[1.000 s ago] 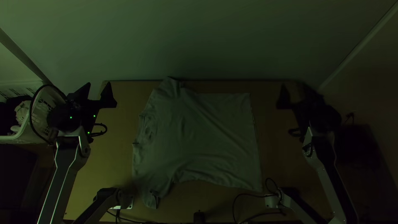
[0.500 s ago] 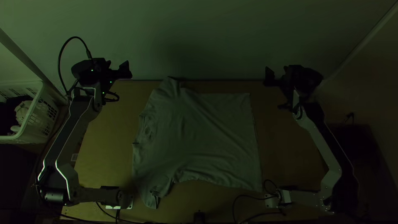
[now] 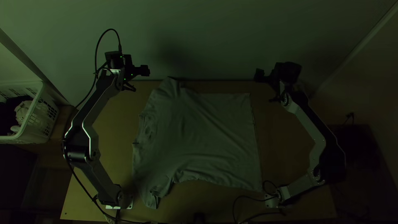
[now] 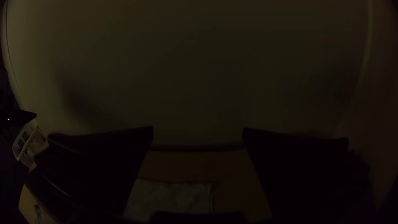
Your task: Fold the t-shirt
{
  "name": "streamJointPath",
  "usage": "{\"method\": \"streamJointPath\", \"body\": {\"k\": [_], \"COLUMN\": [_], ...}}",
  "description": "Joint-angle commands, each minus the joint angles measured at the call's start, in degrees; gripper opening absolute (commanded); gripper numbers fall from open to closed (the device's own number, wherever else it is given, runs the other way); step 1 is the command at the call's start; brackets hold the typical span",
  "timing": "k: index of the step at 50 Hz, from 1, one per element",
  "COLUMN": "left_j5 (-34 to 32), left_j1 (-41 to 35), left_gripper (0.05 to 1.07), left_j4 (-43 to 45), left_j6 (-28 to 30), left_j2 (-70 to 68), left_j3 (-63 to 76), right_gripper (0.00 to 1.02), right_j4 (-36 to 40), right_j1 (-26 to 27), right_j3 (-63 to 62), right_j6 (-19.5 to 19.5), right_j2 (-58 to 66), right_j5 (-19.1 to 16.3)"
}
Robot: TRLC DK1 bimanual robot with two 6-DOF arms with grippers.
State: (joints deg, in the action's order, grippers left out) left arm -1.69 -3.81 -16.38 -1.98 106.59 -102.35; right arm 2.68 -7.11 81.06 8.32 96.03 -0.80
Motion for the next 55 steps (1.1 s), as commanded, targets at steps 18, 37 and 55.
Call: {"method": "streamJointPath", "body": {"k": [18,37,55], "left_j5": [-0.06,-0.06,0.02], "left_j1": [-1.02,-2.69,-3.57], "left_gripper": [0.87,0.86,0.86], "left_j4": [-12.53,-16.58,-17.37], "left_j6": [-0.66,1.54,3.03], "left_j2": [21.38,28.77,32.81], "left_j3": [-22.81,-26.41,-27.12], "right_gripper": [0.98,0.98,0.98], "right_j4": [15.16,23.43,25.27], "right_j1": [-0.71,-1.59,-3.26], "right_j3": [15.18,20.72,20.46], "right_j6": [6.89,9.61,9.7], "right_j2": [16.82,22.01,22.01], "right_j5": [0.53,0.45,0.53]}}
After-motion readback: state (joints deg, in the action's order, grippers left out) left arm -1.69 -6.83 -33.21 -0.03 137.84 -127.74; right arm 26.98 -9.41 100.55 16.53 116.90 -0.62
